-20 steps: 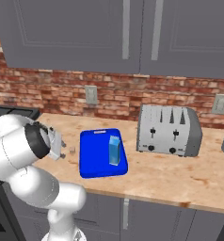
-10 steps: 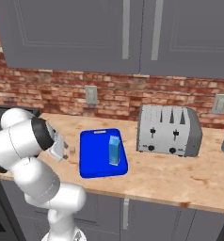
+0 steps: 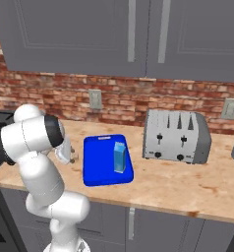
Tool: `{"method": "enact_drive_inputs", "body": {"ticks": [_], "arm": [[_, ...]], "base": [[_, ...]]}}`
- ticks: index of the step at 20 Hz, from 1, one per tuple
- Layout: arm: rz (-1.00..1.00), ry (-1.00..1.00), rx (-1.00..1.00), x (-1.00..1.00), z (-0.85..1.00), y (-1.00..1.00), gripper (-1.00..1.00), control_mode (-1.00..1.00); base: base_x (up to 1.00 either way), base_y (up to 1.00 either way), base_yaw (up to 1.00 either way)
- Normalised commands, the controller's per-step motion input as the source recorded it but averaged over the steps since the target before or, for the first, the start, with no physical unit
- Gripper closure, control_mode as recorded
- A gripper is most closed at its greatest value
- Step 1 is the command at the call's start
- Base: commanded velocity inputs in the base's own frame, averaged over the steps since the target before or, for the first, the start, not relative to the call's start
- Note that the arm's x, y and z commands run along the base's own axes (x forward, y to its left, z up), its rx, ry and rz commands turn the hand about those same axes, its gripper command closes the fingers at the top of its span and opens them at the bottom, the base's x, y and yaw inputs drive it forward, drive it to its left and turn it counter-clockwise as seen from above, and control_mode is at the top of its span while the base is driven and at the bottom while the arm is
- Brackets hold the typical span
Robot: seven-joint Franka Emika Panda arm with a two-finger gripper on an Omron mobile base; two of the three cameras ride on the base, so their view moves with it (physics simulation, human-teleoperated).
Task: Take out the milk from the fridge and place it on the tray on the counter. Then take the sugar cube near the tray and place it in the tray.
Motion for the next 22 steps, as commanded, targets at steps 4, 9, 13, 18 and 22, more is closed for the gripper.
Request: {"method": "enact_drive_inputs", "body": {"ticks": [4, 9, 13, 18, 22], "arm": [[0.0, 0.05, 0.02, 0.09, -0.29, 0.0, -1.0, -1.0], [0.0, 0.03, 0.0, 0.2, -0.33, 0.0, -1.0, -1.0], [0.0, 0.01, 0.0, 0.11, -0.25, 0.0, -1.0, -1.0], [0.0, -0.01, 0.0, -0.2, -0.27, 0.0, -1.0, -1.0], [0.0, -0.05, 0.0, -0.33, -0.18, -0.01, -1.0, -1.0]], "base": [[0.0, 0.0, 0.0], [0.0, 0.0, 0.0], [0.0, 0.0, 0.0], [0.0, 0.0, 0.0], [0.0, 0.0, 0.0]]}}
